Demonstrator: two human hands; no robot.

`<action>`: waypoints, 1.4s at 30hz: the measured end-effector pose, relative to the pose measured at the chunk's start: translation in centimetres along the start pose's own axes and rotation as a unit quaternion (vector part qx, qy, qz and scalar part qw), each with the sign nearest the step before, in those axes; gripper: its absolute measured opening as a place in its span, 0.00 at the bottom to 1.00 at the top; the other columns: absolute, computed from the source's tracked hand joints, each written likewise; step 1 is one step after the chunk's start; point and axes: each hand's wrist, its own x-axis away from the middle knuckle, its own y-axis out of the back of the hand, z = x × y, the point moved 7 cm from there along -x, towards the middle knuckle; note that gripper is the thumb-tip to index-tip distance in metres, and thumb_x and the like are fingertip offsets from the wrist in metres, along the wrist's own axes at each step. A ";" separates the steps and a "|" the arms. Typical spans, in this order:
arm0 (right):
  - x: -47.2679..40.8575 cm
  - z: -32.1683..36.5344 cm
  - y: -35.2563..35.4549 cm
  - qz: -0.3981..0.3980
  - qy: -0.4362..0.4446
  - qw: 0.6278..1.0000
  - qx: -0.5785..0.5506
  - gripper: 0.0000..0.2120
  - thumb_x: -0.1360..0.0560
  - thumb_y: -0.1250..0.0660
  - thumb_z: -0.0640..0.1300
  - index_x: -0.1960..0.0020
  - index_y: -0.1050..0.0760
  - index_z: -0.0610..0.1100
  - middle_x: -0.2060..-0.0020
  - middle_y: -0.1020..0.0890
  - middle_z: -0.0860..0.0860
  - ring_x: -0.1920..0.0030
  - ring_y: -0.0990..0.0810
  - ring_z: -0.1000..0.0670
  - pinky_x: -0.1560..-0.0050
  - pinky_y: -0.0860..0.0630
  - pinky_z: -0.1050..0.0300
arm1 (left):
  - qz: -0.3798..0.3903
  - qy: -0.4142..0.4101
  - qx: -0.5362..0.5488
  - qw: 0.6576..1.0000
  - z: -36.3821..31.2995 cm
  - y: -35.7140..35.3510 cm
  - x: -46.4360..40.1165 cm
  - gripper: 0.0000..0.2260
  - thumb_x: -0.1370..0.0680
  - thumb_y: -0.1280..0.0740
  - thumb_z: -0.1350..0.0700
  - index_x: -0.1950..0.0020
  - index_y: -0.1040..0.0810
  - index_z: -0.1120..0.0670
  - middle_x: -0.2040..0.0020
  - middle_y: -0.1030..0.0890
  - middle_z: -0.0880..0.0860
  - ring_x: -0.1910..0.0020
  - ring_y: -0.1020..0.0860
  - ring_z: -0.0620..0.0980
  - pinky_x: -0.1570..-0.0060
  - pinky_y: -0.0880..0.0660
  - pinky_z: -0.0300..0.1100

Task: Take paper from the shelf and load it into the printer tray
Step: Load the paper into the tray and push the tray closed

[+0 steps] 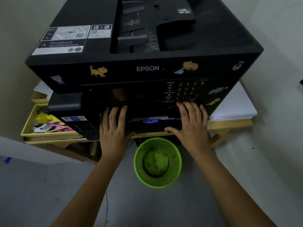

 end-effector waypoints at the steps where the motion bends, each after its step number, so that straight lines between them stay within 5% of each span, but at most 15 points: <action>1: 0.0 0.0 0.0 -0.004 0.000 1.000 0.001 0.47 0.25 0.30 0.73 0.18 0.32 0.43 0.25 0.26 0.43 0.22 0.29 0.40 0.18 0.39 0.35 | -0.003 -0.002 0.001 1.000 0.0 -0.1 0.0 0.45 0.27 0.21 0.42 0.16 0.38 0.51 0.20 0.34 0.60 0.19 0.39 0.65 0.24 0.36 0.64; 7: -0.2 0.0 -0.7 -0.018 -0.021 1.000 0.004 0.44 0.23 0.30 0.72 0.20 0.30 0.42 0.25 0.25 0.43 0.22 0.29 0.39 0.18 0.39 0.34 | 0.015 0.014 0.006 1.000 -0.1 -1.2 -0.9 0.46 0.27 0.20 0.44 0.16 0.40 0.53 0.20 0.34 0.62 0.20 0.39 0.69 0.22 0.39 0.68; 14: 0.2 0.2 -2.1 0.002 -0.008 1.000 0.009 0.47 0.21 0.32 0.70 0.16 0.39 0.39 0.19 0.33 0.39 0.16 0.38 0.36 0.14 0.48 0.34 | 0.057 0.012 -0.045 0.997 -0.5 -2.1 -1.1 0.52 0.26 0.23 0.43 0.15 0.52 0.56 0.17 0.41 0.66 0.19 0.42 0.72 0.21 0.43 0.68; 29: -0.2 0.6 -3.1 -0.044 -0.061 0.997 0.017 0.39 0.21 0.29 0.67 0.21 0.33 0.43 0.26 0.25 0.41 0.21 0.33 0.37 0.14 0.48 0.35 | 0.003 0.059 -0.030 0.998 -1.0 -3.9 -1.3 0.45 0.22 0.24 0.46 0.17 0.50 0.57 0.20 0.38 0.68 0.19 0.42 0.74 0.22 0.44 0.72; 42: -0.2 0.4 -3.4 -0.063 -0.042 0.997 0.005 0.39 0.21 0.30 0.69 0.21 0.36 0.45 0.26 0.31 0.44 0.21 0.34 0.38 0.14 0.50 0.38 | -0.018 0.051 -0.027 0.998 -0.4 -4.2 -1.1 0.43 0.22 0.26 0.44 0.16 0.47 0.54 0.19 0.38 0.66 0.19 0.43 0.72 0.21 0.46 0.69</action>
